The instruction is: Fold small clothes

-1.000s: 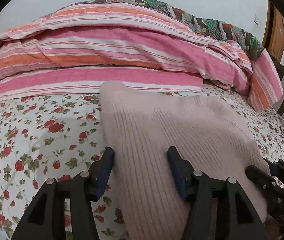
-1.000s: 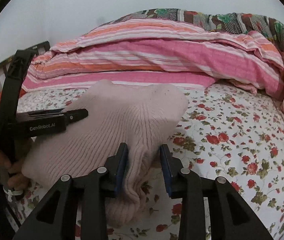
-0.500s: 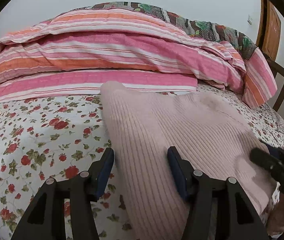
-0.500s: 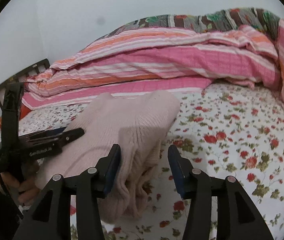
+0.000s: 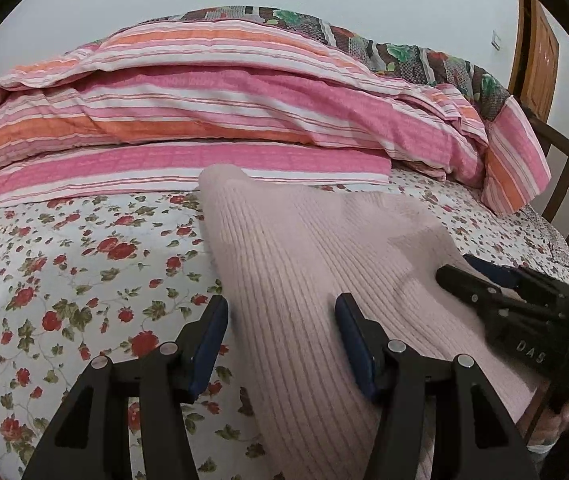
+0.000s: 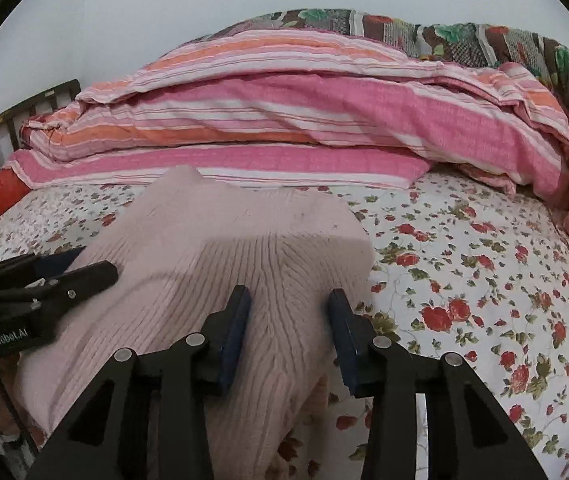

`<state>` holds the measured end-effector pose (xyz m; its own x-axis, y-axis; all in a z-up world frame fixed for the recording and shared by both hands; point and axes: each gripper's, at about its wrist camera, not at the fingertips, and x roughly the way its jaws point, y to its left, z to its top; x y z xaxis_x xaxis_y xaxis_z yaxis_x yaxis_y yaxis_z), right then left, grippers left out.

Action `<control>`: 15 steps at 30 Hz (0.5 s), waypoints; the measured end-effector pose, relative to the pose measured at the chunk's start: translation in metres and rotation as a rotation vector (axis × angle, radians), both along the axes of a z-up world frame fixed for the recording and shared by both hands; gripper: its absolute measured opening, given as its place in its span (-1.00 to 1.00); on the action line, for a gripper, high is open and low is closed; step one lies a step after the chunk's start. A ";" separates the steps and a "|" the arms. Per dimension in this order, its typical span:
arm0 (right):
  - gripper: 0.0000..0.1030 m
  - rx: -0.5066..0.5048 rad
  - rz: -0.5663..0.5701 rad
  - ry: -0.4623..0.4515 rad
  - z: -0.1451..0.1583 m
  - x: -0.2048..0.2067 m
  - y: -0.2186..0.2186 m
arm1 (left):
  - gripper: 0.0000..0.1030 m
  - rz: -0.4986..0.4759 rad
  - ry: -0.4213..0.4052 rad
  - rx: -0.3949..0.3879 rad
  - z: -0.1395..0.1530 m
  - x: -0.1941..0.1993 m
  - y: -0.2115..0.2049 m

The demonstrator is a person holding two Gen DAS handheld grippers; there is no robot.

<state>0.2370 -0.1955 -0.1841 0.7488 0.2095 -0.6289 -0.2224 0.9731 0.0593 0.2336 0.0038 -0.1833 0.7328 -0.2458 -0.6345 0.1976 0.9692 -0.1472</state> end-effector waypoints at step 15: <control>-0.03 0.040 -0.026 0.039 -0.006 0.000 -0.014 | 0.06 -0.111 -0.022 -0.071 0.002 -0.037 0.010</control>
<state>0.2373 -0.2099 -0.1903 0.7294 0.2161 -0.6491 -0.1943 0.9752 0.1063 0.1971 0.0137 -0.1818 0.7124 -0.3699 -0.5964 0.3067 0.9285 -0.2095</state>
